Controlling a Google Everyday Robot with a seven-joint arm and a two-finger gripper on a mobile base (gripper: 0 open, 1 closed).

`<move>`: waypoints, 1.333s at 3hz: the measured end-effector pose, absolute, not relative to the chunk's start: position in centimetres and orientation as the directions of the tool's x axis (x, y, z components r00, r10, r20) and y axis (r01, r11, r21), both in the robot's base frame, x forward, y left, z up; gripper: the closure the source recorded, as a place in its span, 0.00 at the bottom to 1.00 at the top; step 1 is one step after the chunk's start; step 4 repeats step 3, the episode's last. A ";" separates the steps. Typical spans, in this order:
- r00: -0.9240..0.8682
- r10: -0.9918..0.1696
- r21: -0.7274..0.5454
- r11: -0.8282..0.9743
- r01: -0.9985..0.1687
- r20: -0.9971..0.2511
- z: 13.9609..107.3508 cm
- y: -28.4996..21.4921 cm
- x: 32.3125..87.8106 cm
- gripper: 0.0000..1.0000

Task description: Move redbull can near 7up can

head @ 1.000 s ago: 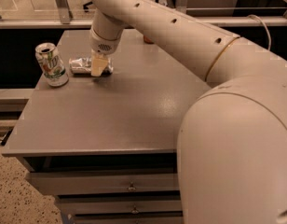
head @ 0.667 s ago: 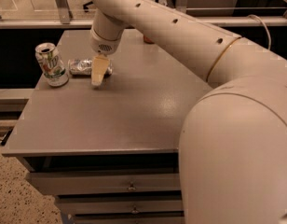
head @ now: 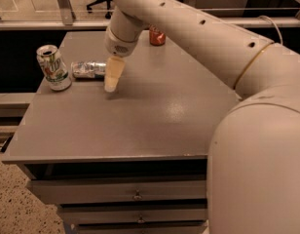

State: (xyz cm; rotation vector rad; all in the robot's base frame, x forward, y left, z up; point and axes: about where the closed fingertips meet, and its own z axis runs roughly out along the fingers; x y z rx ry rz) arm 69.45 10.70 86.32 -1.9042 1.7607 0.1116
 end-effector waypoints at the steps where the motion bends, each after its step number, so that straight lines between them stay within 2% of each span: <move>1: 0.160 -0.841 -0.319 0.016 -0.948 -0.517 87.9 6.8 68.9 0.00; 3: 0.170 -0.672 -0.293 0.073 -0.953 -0.720 90.4 -7.1 66.0 0.00; 4: 0.170 -0.672 -0.293 0.073 -0.953 -0.720 90.4 -7.1 66.0 0.00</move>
Offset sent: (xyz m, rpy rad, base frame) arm -0.0425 -0.2527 0.0674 0.4805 -0.0196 0.0708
